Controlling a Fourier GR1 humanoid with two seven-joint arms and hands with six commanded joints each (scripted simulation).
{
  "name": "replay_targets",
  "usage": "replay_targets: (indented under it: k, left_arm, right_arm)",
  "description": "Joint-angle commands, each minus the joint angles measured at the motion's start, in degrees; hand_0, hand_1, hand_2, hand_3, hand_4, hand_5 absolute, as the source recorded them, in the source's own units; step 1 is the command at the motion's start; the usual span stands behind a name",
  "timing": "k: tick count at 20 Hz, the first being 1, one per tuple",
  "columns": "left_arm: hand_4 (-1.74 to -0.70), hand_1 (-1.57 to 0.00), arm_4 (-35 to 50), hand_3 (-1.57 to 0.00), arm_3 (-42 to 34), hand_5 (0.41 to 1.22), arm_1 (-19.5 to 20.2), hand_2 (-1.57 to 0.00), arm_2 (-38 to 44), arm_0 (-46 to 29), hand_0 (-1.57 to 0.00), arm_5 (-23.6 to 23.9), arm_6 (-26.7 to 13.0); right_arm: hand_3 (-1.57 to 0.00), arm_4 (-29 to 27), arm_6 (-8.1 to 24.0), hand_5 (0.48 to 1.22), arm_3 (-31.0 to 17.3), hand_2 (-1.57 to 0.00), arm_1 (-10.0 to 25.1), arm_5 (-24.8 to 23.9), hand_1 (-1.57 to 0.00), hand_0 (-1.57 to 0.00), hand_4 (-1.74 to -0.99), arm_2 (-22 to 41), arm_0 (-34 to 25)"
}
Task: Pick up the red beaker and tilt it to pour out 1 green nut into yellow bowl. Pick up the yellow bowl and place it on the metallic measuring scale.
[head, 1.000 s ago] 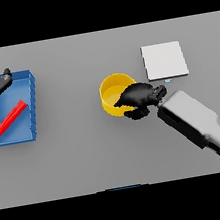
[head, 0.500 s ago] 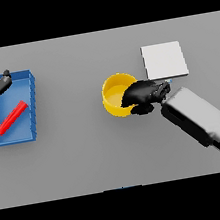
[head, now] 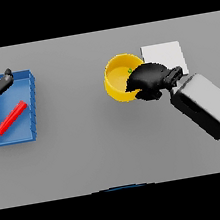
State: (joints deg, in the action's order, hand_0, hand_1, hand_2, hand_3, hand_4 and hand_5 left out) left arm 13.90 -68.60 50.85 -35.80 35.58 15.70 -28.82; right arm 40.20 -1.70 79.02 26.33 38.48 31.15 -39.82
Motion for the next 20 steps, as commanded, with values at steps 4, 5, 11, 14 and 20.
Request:
replay_targets:
  k: [4,5,11,14,20]
  left_arm:
    - [-0.80,0.00,0.4,0.00,-2.0,0.723,1.1,0.00,0.4,-0.7,0.00,0.6,-0.5]
    - [-0.80,0.00,-0.1,0.00,-1.9,0.723,1.1,0.00,0.0,-0.8,0.00,0.9,-0.5]
    - [-0.80,0.00,-0.1,0.00,-3.3,0.737,2.3,0.00,0.1,-0.9,0.00,0.8,-1.9]
    - [-0.81,0.00,-0.3,0.00,-3.9,0.739,2.2,0.00,-0.1,-0.7,0.00,1.2,-3.4]
    - [-0.83,0.00,0.1,0.00,-5.4,0.773,3.2,0.00,0.0,-1.5,0.00,1.6,-5.7]
  right_arm:
    - [-1.25,-1.0,1.2,1.219,2.3,-1.56,0.2,2.0,-1.57,-1.57,-1.720,-0.8,0.1]
    - [-1.24,-0.9,0.5,1.220,2.4,-1.56,0.6,2.2,-1.57,-1.57,-1.719,-1.1,-1.1]
    - [-1.27,1.1,-1.5,1.221,-2.4,-1.57,5.1,-2.0,-1.57,-1.57,-1.719,-3.7,-4.4]
    - [-1.23,1.5,-2.1,1.221,-8.2,-1.57,5.7,-4.9,-1.57,-1.57,-1.720,-5.2,-5.8]
    - [-1.17,2.1,-3.3,1.221,-19.7,-1.57,5.8,-9.7,-1.57,-1.57,-1.720,-7.3,-7.9]
